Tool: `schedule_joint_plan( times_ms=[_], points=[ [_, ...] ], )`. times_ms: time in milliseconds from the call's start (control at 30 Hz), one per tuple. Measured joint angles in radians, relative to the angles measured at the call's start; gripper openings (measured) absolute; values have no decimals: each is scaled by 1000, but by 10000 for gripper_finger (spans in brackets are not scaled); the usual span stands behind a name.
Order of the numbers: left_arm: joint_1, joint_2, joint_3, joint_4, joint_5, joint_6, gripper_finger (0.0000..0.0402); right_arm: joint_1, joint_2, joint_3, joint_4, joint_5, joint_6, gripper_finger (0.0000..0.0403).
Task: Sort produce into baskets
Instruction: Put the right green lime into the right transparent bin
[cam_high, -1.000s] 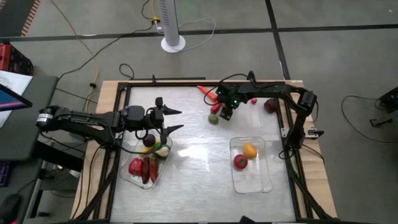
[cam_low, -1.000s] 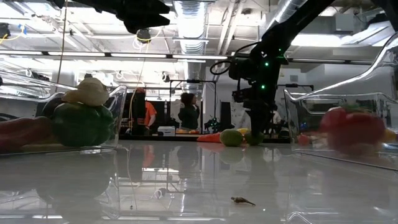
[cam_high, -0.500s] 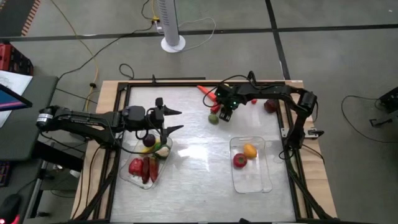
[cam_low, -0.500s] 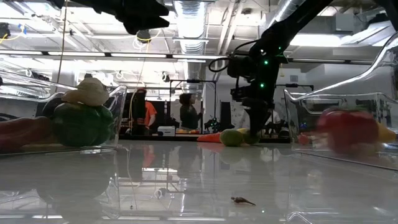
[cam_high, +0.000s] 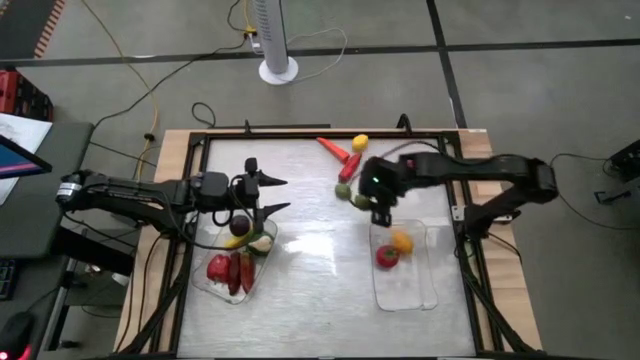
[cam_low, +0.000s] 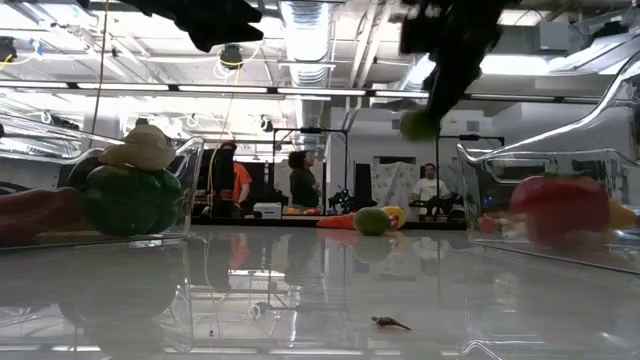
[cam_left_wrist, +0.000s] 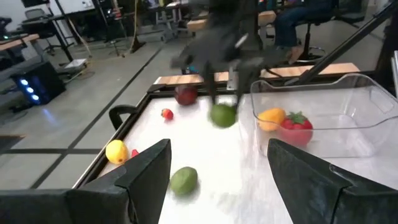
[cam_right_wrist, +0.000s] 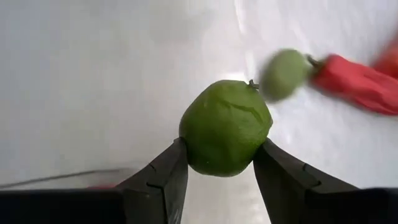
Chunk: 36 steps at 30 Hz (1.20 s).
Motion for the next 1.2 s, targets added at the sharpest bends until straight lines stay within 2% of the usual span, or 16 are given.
schedule_joint_plan(
  times_ms=[200, 333, 600, 767, 1033, 1200],
  points=[
    [0, 4, 0, 22, -21, -11, 254, 179, -135, -12, -62, 35, 153, 193],
    [0, 4, 0, 50, -21, -28, 254, 292, -215, -96, -70, 80, 278, 193],
    [0, 4, 0, 90, -21, -53, 254, 459, -300, -256, -49, 92, 504, 194],
    [0, 4, 0, 95, -21, -61, 254, 504, -302, -278, -50, 111, 547, 194],
    [0, 4, 0, 92, -21, -55, 254, 504, -302, -278, -48, 114, 565, 194],
    [1, 4, 0, 91, -20, -53, 254, 496, -302, -278, -49, 127, 592, 222]
  ],
)
